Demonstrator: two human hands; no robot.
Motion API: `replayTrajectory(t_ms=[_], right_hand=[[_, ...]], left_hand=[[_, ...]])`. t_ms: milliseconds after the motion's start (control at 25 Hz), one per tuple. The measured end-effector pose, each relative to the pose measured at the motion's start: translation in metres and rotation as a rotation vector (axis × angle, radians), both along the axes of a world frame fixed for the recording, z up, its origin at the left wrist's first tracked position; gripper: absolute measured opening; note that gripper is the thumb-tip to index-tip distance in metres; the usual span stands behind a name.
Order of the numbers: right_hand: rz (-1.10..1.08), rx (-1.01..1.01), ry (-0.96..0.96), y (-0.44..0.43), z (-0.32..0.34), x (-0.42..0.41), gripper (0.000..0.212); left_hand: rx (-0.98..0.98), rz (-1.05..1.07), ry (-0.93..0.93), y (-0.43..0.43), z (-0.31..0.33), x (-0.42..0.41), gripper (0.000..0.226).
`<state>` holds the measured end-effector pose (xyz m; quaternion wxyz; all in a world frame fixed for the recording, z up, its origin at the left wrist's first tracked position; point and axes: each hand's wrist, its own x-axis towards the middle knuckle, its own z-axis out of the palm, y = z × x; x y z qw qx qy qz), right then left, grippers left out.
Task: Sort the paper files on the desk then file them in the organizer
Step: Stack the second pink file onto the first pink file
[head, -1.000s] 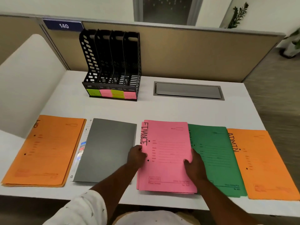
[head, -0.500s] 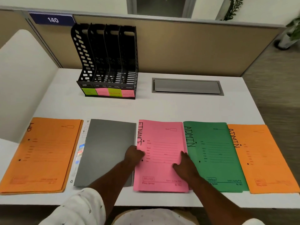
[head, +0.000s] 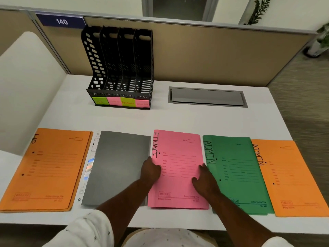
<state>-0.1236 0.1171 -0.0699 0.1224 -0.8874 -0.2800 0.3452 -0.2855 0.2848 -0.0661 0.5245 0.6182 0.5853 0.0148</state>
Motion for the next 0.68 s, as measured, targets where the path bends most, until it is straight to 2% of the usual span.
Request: replayTrajectory(t_ms=[120,240,360,520,680], right_hand=[[0.099,-0.017,-0.027,0.002,0.000,0.002,0.073],[0.169,-0.031,-0.023,0.002,-0.007,0.002,0.075],[0.191,0.001,-0.037,-0.001,-0.010,0.001,0.078],[0.187,0.068,-0.133,-0.010,-0.008,0.004,0.082],[0.173,0.077,-0.199,-0.030,-0.002,0.020,0.084]], left_hand=[[0.024,-0.116,0.035,-0.009,0.001,0.005,0.033],[0.046,-0.260,0.106,-0.016,-0.002,0.005,0.041],[0.050,-0.305,0.131,-0.020,-0.004,0.001,0.058],[0.206,-0.394,0.154,-0.029,-0.001,0.000,0.083],[0.321,-0.533,0.234,-0.044,0.002,0.012,0.087]])
